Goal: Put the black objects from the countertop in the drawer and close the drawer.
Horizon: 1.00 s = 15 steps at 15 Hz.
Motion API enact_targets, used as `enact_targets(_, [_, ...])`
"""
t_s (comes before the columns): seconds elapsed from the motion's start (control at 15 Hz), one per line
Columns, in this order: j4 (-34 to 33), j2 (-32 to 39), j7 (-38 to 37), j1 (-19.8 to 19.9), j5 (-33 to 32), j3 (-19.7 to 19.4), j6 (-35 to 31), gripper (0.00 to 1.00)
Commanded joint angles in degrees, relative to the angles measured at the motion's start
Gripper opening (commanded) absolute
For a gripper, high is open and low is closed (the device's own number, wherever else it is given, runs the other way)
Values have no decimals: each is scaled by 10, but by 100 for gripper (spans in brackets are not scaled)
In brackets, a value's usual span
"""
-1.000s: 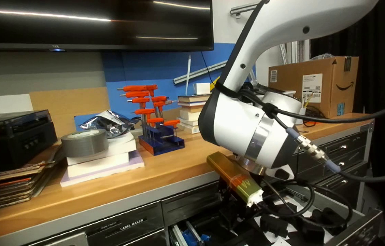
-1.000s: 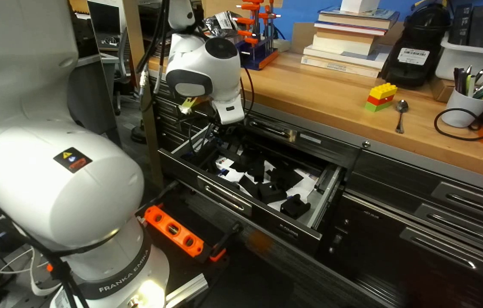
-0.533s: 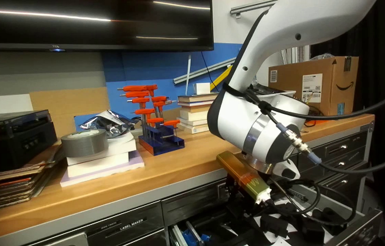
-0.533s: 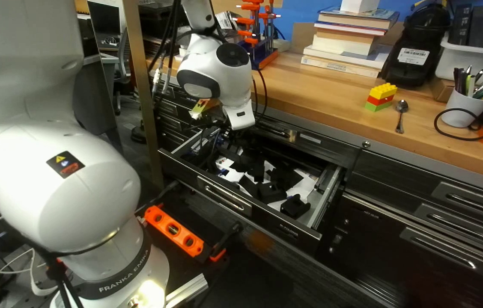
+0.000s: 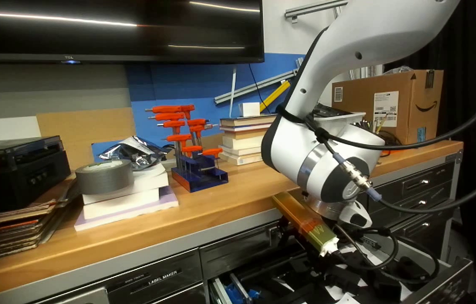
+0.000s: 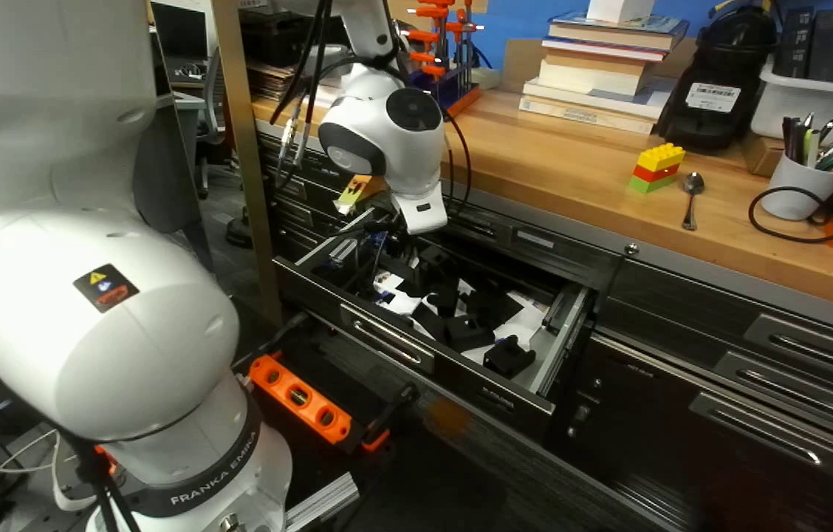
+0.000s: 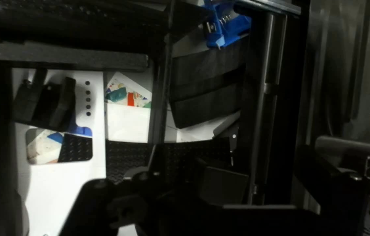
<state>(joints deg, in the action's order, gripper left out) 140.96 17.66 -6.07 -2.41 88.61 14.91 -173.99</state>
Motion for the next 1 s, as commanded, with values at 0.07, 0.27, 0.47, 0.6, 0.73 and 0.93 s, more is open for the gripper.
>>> enact_targets(0.07, [78,-35,-125,-17,-138,-22,49,100])
enact_targets(0.27, [145,-67,-255,-58,-256,-63,56,100])
enact_targets(0.47, [191,-99,-381,-135,-405,-150,62,100])
enact_targets(0.6, [162,-72,-437,-197,-505,-234,66,100])
enact_targets(0.73, [168,-94,-492,-252,-606,-314,82,100])
enact_targets(0.93, [157,-135,-583,-308,-756,-417,150,100])
